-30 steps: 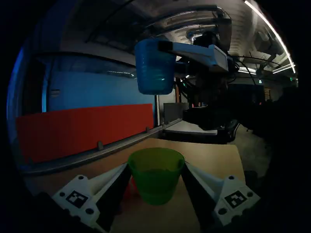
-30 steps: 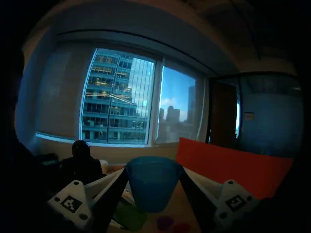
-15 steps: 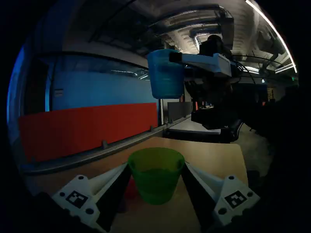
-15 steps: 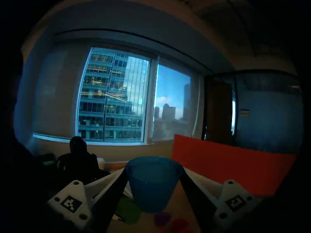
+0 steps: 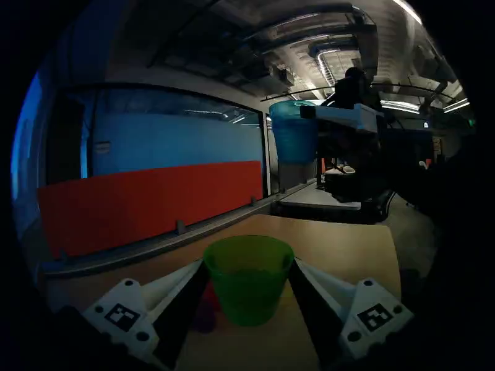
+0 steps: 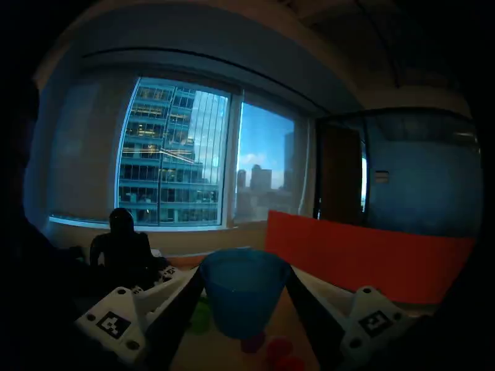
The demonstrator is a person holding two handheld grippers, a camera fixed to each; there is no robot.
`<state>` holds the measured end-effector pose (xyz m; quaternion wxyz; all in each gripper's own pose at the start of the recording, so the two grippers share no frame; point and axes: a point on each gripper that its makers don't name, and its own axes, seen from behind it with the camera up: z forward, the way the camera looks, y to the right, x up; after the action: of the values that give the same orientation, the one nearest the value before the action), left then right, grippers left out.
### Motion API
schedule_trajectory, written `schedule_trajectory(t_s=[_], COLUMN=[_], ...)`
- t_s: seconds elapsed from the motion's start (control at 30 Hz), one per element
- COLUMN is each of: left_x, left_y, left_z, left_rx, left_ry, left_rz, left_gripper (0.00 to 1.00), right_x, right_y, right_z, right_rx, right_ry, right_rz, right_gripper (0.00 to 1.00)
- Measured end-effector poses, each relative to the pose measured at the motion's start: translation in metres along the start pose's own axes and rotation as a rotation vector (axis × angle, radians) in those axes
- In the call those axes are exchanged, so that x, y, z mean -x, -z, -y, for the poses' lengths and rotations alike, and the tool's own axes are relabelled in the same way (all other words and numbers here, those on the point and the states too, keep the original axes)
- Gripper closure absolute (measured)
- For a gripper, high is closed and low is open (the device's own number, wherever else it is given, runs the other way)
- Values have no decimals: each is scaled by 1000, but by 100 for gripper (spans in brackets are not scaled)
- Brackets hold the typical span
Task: Pour water
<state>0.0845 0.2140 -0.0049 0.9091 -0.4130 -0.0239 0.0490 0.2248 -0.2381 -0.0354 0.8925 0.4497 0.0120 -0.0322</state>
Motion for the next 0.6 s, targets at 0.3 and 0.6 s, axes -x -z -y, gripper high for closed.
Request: schedule_trajectory(t_s=[0.3, 0.6], left_x=[0, 7], left_y=[6, 7], left_z=[4, 7], left_rx=[-15, -22], left_ry=[-14, -14], left_rz=[11, 34], left_gripper=[14, 14], right_x=[11, 29], right_y=[9, 11], right_z=[1, 8], right_rx=[-4, -23], right_ry=[-6, -24], right_rz=[6, 21], right_gripper=[7, 7])
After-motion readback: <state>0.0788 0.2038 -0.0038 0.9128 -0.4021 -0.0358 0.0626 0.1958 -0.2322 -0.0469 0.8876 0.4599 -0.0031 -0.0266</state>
